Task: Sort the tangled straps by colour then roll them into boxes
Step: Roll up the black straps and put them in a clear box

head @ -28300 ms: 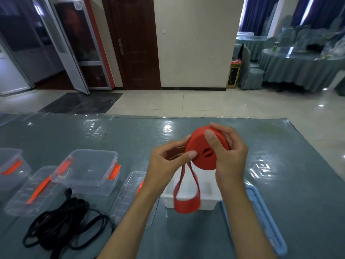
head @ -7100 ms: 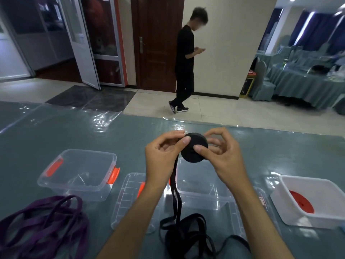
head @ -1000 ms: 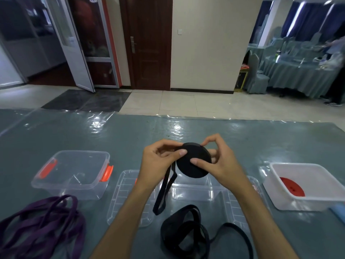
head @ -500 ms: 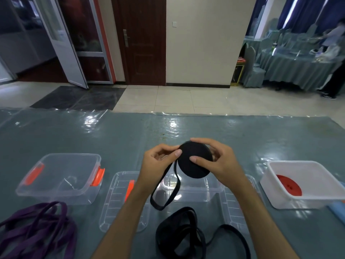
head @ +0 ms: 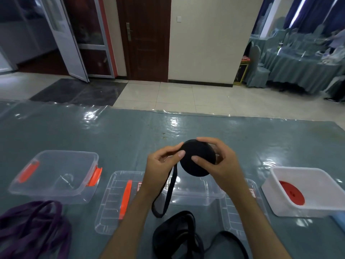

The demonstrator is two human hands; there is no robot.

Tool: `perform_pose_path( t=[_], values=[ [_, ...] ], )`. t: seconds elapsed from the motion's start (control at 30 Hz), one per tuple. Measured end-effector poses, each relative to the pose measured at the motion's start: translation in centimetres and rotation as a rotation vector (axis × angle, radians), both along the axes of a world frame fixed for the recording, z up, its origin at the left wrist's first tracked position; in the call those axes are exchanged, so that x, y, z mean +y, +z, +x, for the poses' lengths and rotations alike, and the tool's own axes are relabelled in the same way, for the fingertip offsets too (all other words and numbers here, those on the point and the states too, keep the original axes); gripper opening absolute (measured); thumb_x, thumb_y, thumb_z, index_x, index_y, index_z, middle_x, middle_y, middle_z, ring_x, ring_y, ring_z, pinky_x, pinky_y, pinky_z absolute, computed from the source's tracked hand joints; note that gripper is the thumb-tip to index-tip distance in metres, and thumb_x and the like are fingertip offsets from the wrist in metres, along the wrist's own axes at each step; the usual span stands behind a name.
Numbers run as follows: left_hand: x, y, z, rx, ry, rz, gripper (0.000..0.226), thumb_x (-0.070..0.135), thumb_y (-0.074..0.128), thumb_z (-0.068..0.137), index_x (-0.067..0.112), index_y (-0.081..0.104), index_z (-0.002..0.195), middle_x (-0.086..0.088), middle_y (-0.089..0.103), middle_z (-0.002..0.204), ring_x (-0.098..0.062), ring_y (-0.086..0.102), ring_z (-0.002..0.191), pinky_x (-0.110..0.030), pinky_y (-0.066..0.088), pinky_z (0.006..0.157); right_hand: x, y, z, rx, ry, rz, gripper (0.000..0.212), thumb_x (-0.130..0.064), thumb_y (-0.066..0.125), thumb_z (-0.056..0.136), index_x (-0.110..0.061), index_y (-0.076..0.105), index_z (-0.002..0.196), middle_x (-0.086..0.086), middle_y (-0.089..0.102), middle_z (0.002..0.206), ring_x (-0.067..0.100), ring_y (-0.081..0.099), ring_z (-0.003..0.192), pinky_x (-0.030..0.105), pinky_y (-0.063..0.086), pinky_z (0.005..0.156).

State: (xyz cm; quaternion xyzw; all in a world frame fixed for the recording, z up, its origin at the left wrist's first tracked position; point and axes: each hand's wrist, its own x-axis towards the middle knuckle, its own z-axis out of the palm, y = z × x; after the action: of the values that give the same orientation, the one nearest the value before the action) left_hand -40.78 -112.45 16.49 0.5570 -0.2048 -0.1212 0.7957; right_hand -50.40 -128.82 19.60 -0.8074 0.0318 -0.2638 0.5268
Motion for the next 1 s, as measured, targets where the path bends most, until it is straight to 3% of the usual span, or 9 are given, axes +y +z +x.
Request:
perform_pose_path(
  t=[0.17, 0.27, 0.43, 0.53, 0.63, 0.73, 0.83, 0.9, 1.0],
  values=[
    [-0.1, 0.5, 0.9, -0.086, 0.003, 0.07, 0.022, 0.004, 0.083, 0.081, 0.006, 0.08, 0.102, -0.009, 0.081, 0.099, -0.026, 0.078, 0.096, -0.029, 0.06, 0.088, -0.2, -0.3, 0.2, 0.123, 0.041, 0.118, 0.049, -0.015, 0.086, 0.084, -0.036, 0.053, 0.112, 0.003, 0.078, 0.099, 0.026, 0.077, 0.087, 0.056, 0.063, 0.071],
    [-0.3, 0.1, 0.6, -0.026, 0.02, 0.069, 0.018, 0.004, 0.082, 0.083, 0.003, 0.079, 0.101, -0.012, 0.081, 0.098, -0.029, 0.078, 0.096, -0.034, 0.061, 0.09, -0.3, 0.0, -0.2, 0.094, 0.046, 0.055, 0.049, -0.013, 0.084, 0.086, -0.034, 0.06, 0.123, -0.003, 0.077, 0.104, 0.022, 0.076, 0.097, 0.048, 0.064, 0.08],
    [0.3, -0.6, 0.5, -0.037, -0.133, 0.077, 0.031, -0.002, 0.069, 0.094, 0.008, 0.072, 0.124, -0.005, 0.078, 0.117, -0.021, 0.073, 0.115, -0.024, 0.055, 0.097, 0.3, -0.5, -0.4, 0.016, -0.087, 0.014, 0.042, -0.012, 0.086, 0.083, -0.037, 0.063, 0.107, -0.015, 0.075, 0.102, 0.012, 0.075, 0.096, 0.042, 0.065, 0.077],
    [0.7, -0.1, 0.9, -0.129, -0.089, 0.144, 0.024, 0.001, 0.076, 0.089, 0.004, 0.077, 0.113, -0.005, 0.081, 0.105, -0.02, 0.076, 0.102, -0.023, 0.057, 0.091, 0.3, -0.9, -0.6, 0.073, -0.09, 0.082, 0.043, -0.014, 0.088, 0.081, -0.034, 0.055, 0.1, -0.004, 0.077, 0.093, 0.019, 0.076, 0.086, 0.049, 0.064, 0.071],
    [0.6, -0.3, 0.7, -0.144, 0.021, 0.147, 0.012, 0.001, 0.083, 0.083, 0.002, 0.078, 0.094, -0.01, 0.08, 0.09, -0.021, 0.078, 0.088, -0.024, 0.059, 0.085, 0.7, -0.5, -0.8, 0.127, -0.042, 0.144, 0.043, -0.016, 0.087, 0.082, -0.029, 0.055, 0.108, 0.007, 0.079, 0.09, 0.025, 0.078, 0.08, 0.055, 0.064, 0.068],
    [0.8, -1.3, 0.2, -0.016, -0.029, 0.103, 0.014, 0.001, 0.078, 0.087, -0.001, 0.078, 0.1, -0.014, 0.08, 0.099, -0.027, 0.077, 0.097, -0.034, 0.061, 0.093, 0.7, 0.2, -0.7, 0.109, -0.027, 0.049, 0.044, -0.015, 0.087, 0.082, -0.027, 0.068, 0.119, -0.002, 0.079, 0.099, 0.018, 0.077, 0.091, 0.043, 0.065, 0.078],
    [1.5, -1.3, 0.1, 0.088, -0.145, 0.068, 0.026, 0.004, 0.075, 0.087, 0.005, 0.077, 0.112, -0.013, 0.079, 0.109, -0.025, 0.076, 0.105, -0.029, 0.059, 0.094, 0.9, 0.3, -0.8, 0.049, -0.057, 0.036, 0.035, -0.011, 0.088, 0.081, -0.021, 0.074, 0.111, -0.01, 0.078, 0.106, 0.013, 0.075, 0.1, 0.037, 0.063, 0.086],
    [2.0, -0.8, 0.4, 0.054, -0.138, 0.083, 0.027, 0.007, 0.08, 0.083, 0.005, 0.078, 0.11, -0.013, 0.08, 0.106, -0.026, 0.077, 0.101, -0.028, 0.059, 0.09, 1.3, 0.0, -0.9, 0.062, -0.078, 0.054, 0.033, -0.012, 0.088, 0.081, -0.023, 0.071, 0.107, -0.01, 0.078, 0.103, 0.012, 0.075, 0.097, 0.036, 0.063, 0.084],
    [2.3, -0.4, 0.6, -0.004, -0.048, 0.128, 0.018, 0.003, 0.084, 0.081, -0.002, 0.076, 0.096, -0.016, 0.08, 0.094, -0.03, 0.078, 0.092, -0.03, 0.062, 0.086, 1.7, -0.2, -1.1, 0.159, -0.083, 0.114, 0.036, -0.018, 0.088, 0.081, -0.024, 0.061, 0.104, -0.003, 0.08, 0.092, 0.016, 0.077, 0.085, 0.044, 0.064, 0.077]
  ],
)
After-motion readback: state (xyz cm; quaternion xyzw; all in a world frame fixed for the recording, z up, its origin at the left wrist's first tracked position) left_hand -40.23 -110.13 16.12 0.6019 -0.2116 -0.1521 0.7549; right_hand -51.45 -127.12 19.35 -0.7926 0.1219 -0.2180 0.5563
